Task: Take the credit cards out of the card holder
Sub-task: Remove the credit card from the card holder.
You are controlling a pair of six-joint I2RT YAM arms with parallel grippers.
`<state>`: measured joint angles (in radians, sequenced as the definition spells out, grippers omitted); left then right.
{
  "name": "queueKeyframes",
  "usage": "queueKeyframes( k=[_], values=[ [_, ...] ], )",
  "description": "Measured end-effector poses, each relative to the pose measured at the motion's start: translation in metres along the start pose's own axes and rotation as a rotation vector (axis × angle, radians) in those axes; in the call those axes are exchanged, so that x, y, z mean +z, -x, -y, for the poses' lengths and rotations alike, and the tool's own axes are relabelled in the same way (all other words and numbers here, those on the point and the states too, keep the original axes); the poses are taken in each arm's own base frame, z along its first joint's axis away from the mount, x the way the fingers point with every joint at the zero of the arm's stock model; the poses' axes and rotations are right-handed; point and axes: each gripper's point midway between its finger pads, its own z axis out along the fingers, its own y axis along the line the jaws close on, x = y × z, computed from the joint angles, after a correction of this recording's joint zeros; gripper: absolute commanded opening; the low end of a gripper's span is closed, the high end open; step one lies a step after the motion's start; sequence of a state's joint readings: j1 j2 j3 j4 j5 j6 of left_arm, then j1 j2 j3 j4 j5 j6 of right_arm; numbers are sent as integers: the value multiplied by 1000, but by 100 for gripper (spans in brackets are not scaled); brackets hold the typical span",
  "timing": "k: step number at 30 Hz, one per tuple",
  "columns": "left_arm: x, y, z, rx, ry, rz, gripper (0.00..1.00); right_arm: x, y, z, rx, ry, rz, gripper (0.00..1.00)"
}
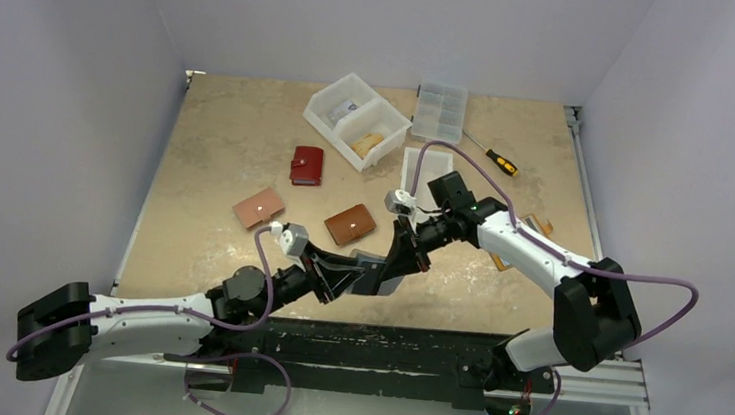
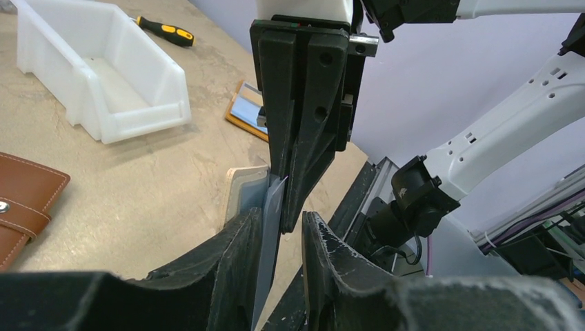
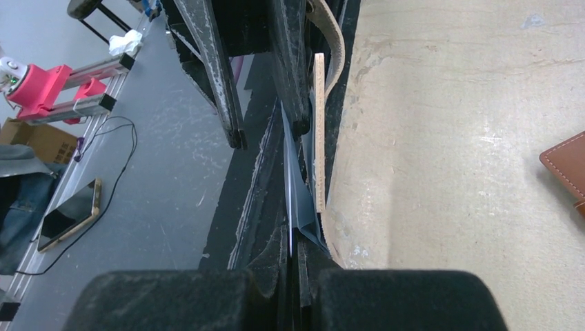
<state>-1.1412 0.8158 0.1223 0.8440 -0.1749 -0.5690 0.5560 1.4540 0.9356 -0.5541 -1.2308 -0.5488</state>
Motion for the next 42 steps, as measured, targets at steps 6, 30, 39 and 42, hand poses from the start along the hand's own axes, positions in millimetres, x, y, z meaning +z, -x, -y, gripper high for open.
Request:
queueKeyframes(
  k=[6,30,39,42],
  values=[
    [0,-6,-1,-13,0,-22,1,-1,0,-1,-12,-1,-9,0],
    [-28,-17,-32,-91,121,-7,0,-3,-27,27,13,-76,-137,0],
    [-49,-50,-76,-171,360,-106,0,-17,-27,37,-73,-187,-210,0],
    [-61,-61,-92,-185,449,-136,0,-24,-19,35,-121,-227,-208,0]
  ],
)
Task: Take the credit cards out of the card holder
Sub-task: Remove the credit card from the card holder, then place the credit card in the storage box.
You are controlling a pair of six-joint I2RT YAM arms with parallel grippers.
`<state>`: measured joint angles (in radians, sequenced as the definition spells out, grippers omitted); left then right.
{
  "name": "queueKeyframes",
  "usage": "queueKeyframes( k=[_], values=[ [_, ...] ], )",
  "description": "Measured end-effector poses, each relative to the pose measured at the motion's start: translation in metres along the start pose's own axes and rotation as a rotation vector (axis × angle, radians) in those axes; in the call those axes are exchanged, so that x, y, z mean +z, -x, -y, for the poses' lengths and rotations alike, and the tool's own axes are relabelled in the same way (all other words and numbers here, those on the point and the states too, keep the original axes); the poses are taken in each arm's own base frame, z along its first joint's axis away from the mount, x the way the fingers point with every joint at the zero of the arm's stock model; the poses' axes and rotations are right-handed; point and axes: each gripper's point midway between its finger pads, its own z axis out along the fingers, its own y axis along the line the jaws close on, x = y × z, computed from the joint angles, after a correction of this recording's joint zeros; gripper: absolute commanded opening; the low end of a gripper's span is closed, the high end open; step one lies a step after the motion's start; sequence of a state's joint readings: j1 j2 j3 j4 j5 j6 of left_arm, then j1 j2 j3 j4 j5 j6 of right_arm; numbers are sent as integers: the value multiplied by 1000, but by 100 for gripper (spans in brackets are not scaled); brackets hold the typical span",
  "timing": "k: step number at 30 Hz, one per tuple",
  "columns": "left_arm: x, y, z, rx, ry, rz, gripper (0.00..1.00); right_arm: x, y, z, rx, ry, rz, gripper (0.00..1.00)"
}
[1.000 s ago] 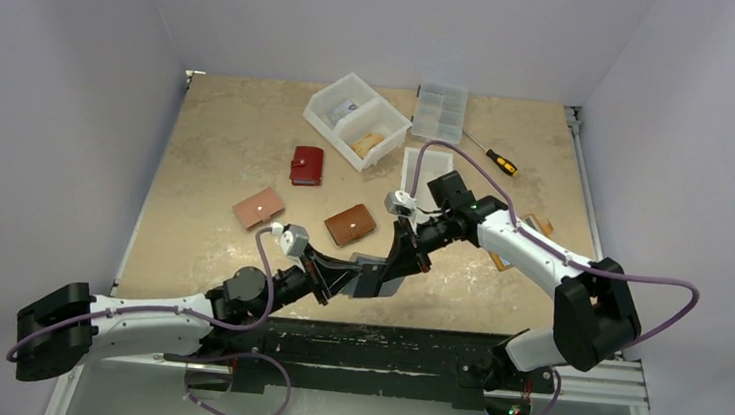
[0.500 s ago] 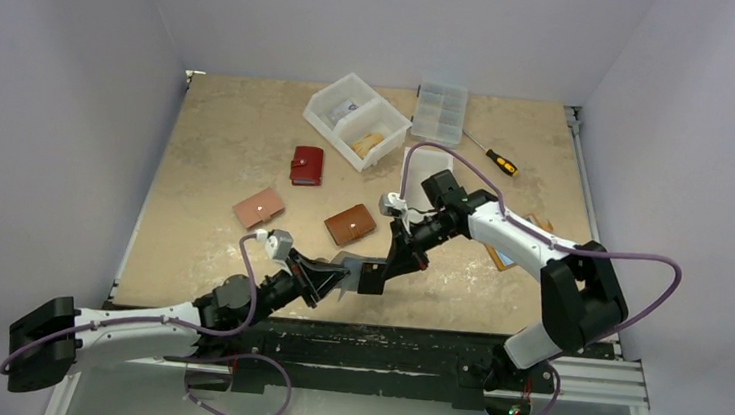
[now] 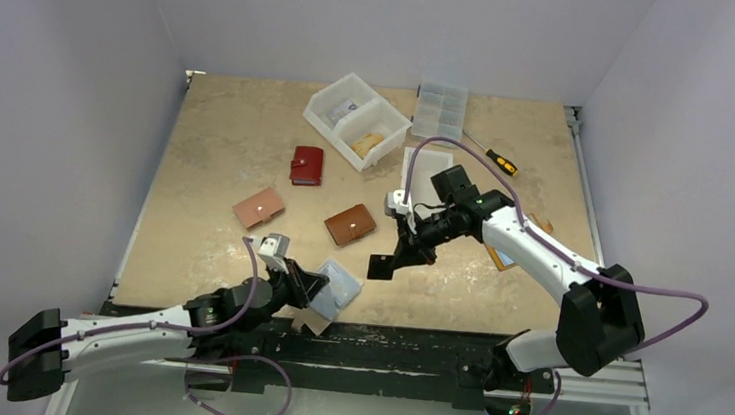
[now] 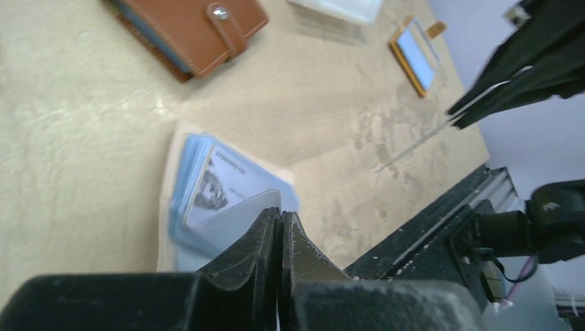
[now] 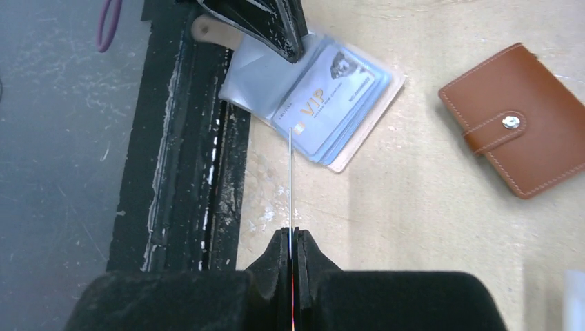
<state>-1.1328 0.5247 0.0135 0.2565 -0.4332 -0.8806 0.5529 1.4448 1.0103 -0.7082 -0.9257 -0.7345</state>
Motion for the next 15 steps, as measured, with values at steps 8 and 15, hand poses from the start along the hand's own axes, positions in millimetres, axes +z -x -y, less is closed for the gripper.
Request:
queueKeyframes(
  k=[8,15],
  values=[
    [-15,-20,-54,18,229,-72,0,-25,1,18,15,-100,24,0],
    [-16,-16,-50,-36,230,-59,0,-78,33,57,-11,-286,64,0]
  ],
)
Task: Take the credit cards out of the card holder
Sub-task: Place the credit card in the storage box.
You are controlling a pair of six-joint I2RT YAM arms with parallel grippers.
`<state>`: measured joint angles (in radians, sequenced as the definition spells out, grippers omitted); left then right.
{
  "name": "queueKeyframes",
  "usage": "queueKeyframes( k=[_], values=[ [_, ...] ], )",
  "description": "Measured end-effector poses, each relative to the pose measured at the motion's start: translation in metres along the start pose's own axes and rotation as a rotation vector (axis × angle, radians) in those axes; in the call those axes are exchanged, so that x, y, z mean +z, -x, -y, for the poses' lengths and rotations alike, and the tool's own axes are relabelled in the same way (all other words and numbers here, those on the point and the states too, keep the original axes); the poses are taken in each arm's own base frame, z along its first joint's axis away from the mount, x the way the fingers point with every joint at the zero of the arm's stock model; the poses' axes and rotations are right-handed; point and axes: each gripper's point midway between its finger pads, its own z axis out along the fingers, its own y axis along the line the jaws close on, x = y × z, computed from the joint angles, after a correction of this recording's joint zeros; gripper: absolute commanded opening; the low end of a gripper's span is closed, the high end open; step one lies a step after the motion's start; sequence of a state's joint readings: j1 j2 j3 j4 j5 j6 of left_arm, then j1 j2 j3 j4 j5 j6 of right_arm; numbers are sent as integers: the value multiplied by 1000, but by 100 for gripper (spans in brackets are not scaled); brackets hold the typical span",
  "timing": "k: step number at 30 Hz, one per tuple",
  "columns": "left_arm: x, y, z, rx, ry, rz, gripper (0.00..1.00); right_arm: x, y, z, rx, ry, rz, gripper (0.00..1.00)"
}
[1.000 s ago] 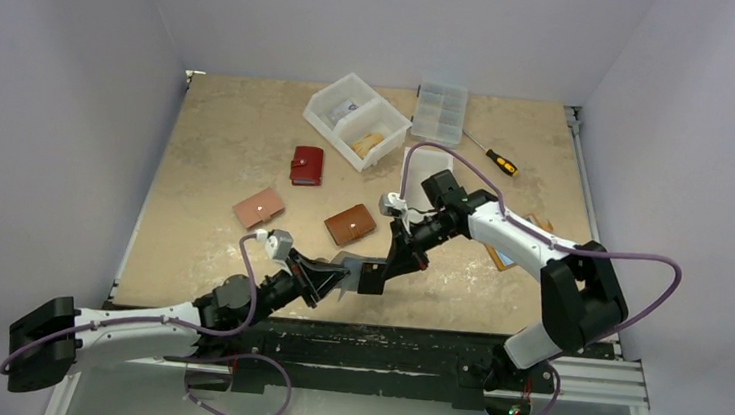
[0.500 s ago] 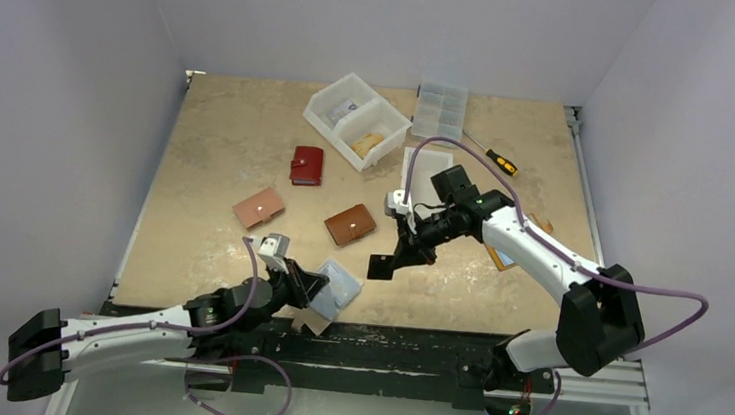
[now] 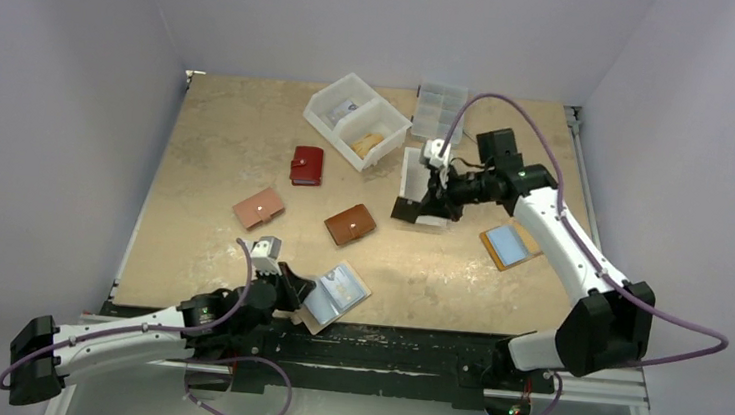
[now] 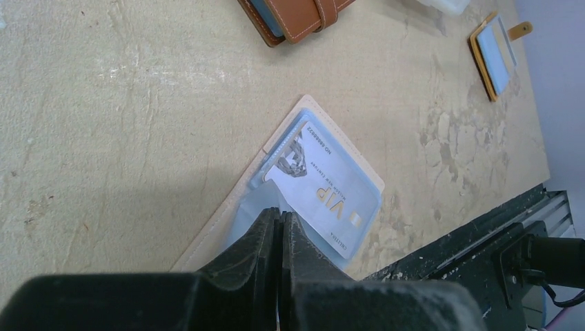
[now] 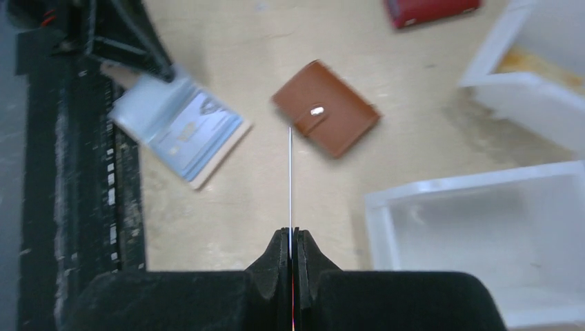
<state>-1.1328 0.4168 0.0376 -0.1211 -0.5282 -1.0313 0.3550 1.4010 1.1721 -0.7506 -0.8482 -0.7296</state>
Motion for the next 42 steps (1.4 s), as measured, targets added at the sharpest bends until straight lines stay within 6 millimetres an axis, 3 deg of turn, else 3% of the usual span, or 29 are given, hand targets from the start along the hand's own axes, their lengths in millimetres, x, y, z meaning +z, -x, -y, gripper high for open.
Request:
queueKeyframes(
  k=[3,6,10,14,26,28,31,34,37,42],
  values=[
    [0,-1,-1,6,11,-8,0,-25,22,33,-26,-111,30,0],
    [-1,-5,-8,40,52,-35,0,-40,29,66,-7,-193,32,0],
    [-2,-6,-12,92,89,-61,0,-38,16,109,58,-247,-21,0],
    [-1,-6,-12,138,110,-77,0,-22,-7,142,127,-259,-94,0],
    [1,-5,-9,174,98,-80,0,-1,-40,152,262,-213,-179,1],
    [1,-4,-7,167,88,-75,0,7,-51,154,293,-191,-202,10],
    [0,-2,-4,163,77,-68,0,18,-70,154,345,-172,-252,31],
    [0,-2,-2,162,66,-68,0,22,-80,159,386,-216,-298,37],
    [2,-3,0,162,60,-75,0,16,-78,172,376,-309,-314,51],
    [5,-6,3,166,56,-84,0,-18,-47,176,309,-480,-254,53]
  ],
)
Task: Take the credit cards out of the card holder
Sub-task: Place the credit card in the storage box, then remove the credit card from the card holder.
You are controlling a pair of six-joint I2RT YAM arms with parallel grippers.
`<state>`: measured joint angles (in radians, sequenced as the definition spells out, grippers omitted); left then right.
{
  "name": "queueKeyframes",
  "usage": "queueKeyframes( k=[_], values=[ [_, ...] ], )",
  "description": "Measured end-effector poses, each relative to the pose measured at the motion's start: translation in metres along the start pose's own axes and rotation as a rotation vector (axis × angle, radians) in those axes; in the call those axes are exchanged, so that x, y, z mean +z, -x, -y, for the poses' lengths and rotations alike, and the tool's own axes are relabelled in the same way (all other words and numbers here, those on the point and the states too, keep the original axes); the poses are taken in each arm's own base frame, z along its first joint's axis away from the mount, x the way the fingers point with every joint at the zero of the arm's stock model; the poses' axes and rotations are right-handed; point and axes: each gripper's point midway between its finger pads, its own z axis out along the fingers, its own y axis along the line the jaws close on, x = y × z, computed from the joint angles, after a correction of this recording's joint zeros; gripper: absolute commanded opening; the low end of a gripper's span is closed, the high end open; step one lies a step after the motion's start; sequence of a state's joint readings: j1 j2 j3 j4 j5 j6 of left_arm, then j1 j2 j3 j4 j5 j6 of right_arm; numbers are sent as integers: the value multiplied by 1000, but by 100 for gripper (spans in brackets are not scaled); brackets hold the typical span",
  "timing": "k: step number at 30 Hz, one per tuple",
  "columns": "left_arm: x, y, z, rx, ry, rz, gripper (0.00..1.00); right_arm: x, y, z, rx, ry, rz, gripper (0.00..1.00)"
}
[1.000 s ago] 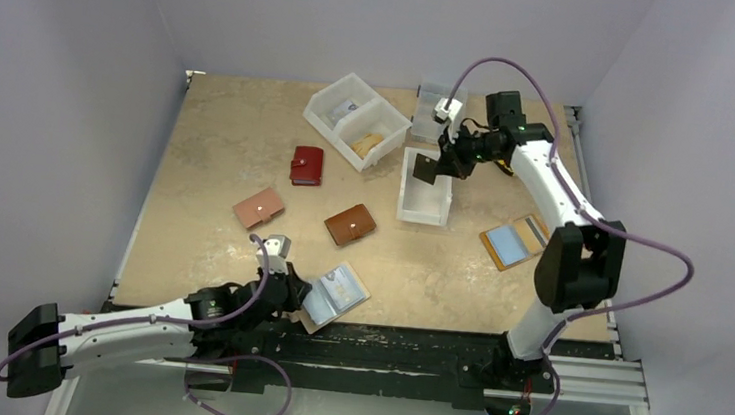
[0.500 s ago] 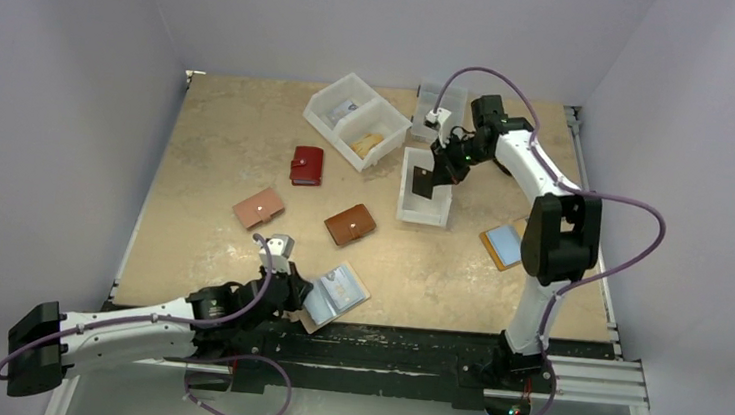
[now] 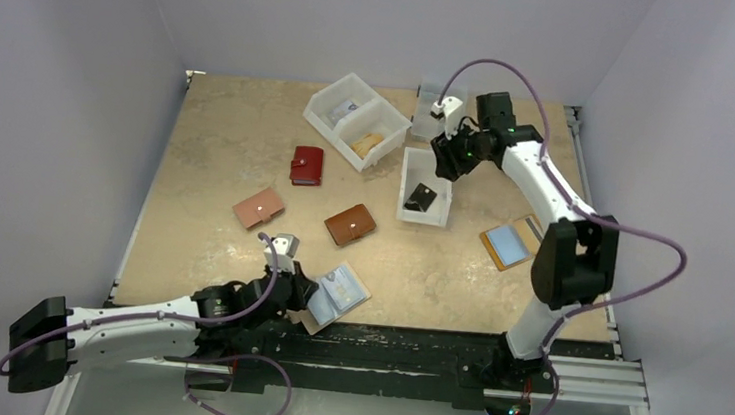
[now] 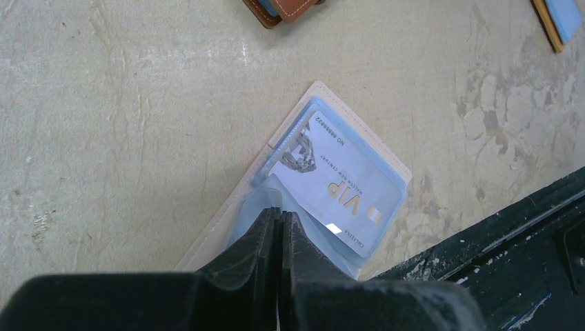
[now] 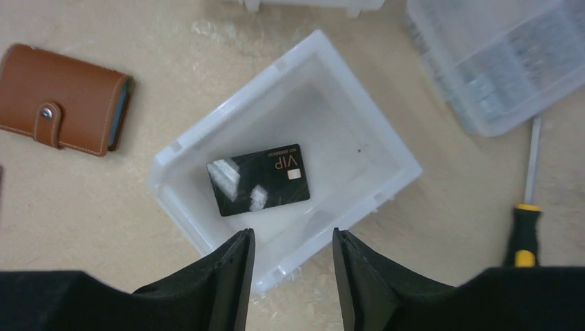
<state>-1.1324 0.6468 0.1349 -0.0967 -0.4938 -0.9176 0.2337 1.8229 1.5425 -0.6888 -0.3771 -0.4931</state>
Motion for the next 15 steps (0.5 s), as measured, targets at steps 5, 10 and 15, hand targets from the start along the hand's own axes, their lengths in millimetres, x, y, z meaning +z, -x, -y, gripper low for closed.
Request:
queueKeyframes(
  k=[5,10,15],
  values=[
    [5,-4,3,28,-6,-15,0,-56,31,-14,-87,-63,179,57],
    [11,-6,7,75,-13,-46,0,-82,18,-77,-223,115,304,62],
    [22,-3,24,105,-53,-69,0,-77,-21,-148,-381,349,339,71]
  ],
)
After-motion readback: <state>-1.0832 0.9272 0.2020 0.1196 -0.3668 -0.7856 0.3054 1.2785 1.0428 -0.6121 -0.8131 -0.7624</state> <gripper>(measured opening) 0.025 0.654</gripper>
